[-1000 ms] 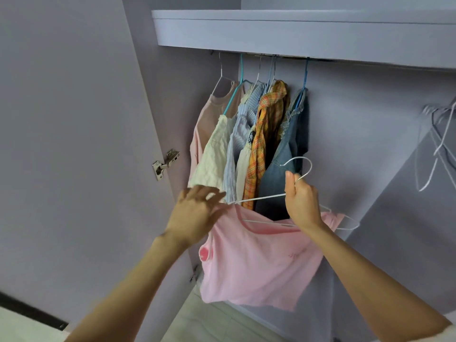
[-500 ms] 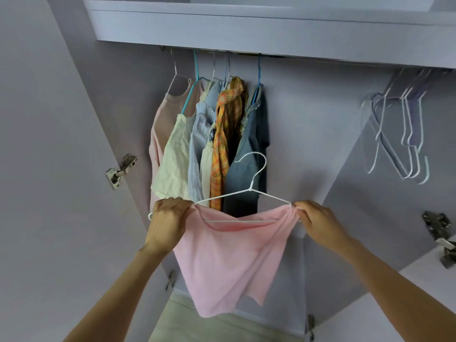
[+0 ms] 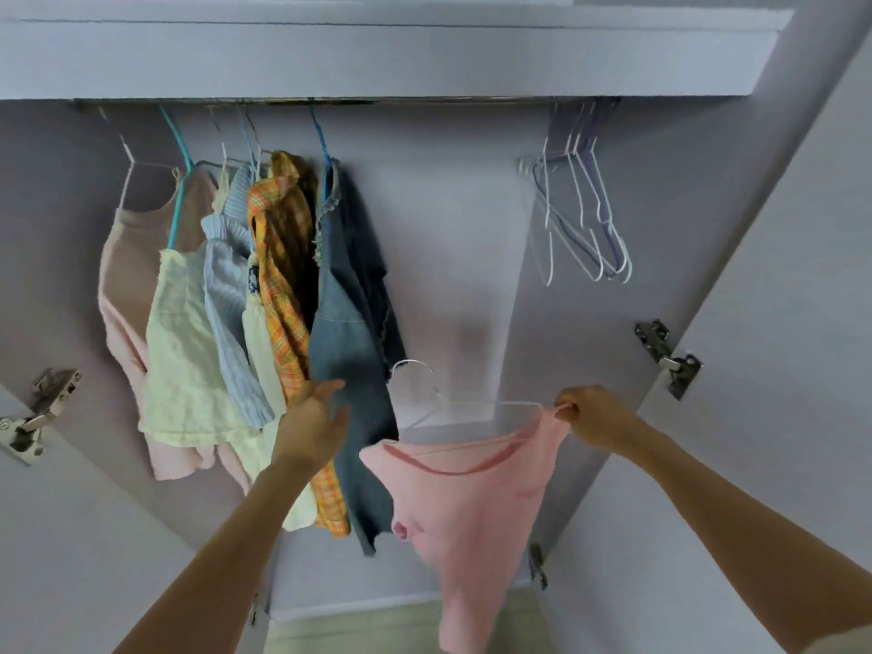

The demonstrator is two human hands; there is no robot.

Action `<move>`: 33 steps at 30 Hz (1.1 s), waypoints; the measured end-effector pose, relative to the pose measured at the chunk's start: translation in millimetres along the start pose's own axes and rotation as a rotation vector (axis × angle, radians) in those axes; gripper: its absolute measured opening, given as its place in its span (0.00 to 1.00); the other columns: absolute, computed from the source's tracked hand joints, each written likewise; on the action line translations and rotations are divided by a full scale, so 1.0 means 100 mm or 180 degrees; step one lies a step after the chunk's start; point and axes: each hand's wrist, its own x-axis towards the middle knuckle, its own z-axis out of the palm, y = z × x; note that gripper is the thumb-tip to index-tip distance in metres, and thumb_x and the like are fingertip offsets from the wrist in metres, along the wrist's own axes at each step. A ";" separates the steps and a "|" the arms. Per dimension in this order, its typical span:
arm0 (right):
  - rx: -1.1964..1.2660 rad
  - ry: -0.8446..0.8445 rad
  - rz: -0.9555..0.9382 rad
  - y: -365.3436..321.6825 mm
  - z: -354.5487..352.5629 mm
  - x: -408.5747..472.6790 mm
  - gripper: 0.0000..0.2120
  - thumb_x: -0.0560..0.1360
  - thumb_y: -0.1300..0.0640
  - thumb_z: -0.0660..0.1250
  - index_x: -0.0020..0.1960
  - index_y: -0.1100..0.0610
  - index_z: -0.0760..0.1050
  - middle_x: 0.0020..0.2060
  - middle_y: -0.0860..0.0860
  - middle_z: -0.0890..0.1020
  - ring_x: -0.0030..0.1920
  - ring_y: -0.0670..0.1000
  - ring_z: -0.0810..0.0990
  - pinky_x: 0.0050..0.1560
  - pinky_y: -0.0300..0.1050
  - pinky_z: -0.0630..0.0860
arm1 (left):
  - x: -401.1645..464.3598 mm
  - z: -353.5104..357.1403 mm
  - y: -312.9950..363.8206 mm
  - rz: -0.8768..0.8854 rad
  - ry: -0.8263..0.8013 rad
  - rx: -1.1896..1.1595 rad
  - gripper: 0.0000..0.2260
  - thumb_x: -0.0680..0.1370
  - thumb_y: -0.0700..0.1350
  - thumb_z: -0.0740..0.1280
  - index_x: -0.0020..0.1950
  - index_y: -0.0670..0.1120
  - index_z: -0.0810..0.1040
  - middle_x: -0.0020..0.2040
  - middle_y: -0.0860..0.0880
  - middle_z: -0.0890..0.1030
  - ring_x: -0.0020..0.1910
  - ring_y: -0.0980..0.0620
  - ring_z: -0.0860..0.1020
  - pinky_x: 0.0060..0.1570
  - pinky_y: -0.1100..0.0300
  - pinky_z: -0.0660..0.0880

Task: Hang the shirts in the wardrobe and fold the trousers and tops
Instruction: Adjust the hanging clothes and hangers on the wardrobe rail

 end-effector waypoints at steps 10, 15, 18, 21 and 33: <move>0.0738 0.1114 0.1021 0.27 -0.06 -0.35 0.14 0.75 0.67 0.60 0.31 0.57 0.68 0.40 0.64 0.81 0.44 0.63 0.77 0.40 0.46 0.64 | 0.66 -0.08 0.57 0.0519 0.0789 -0.0404 0.13 0.78 0.38 0.60 0.62 0.38 0.73 0.60 0.37 0.72 0.54 0.38 0.75 0.53 0.51 0.70; 0.1407 0.1421 0.1259 0.18 -0.01 -0.35 0.19 0.75 0.66 0.60 0.28 0.52 0.64 0.28 0.54 0.74 0.36 0.57 0.72 0.37 0.42 0.62 | 0.67 0.20 0.81 0.0729 0.0439 -0.0605 0.08 0.78 0.38 0.61 0.52 0.38 0.77 0.48 0.39 0.79 0.47 0.39 0.77 0.45 0.52 0.72; 0.1530 0.1515 0.1226 0.10 -0.02 -0.37 0.16 0.76 0.64 0.61 0.30 0.55 0.69 0.28 0.50 0.74 0.36 0.55 0.72 0.35 0.41 0.62 | 0.79 0.28 0.98 0.0430 0.0220 -0.0721 0.08 0.78 0.43 0.62 0.52 0.39 0.75 0.49 0.40 0.79 0.48 0.40 0.77 0.44 0.54 0.72; 0.1408 0.1481 0.1009 0.06 -0.12 -0.39 0.10 0.77 0.61 0.61 0.39 0.58 0.75 0.31 0.49 0.74 0.36 0.53 0.72 0.30 0.41 0.62 | 0.98 0.30 1.14 0.0294 0.0158 -0.0569 0.13 0.79 0.49 0.61 0.50 0.39 0.75 0.50 0.40 0.79 0.50 0.39 0.77 0.43 0.55 0.70; 0.1184 0.1838 0.0739 0.05 -0.23 -0.56 0.08 0.76 0.66 0.62 0.49 0.68 0.79 0.49 0.60 0.75 0.51 0.58 0.74 0.46 0.35 0.64 | 1.26 0.36 1.35 0.0316 0.0382 -0.0150 0.11 0.79 0.47 0.60 0.52 0.42 0.78 0.51 0.38 0.80 0.52 0.36 0.76 0.55 0.48 0.67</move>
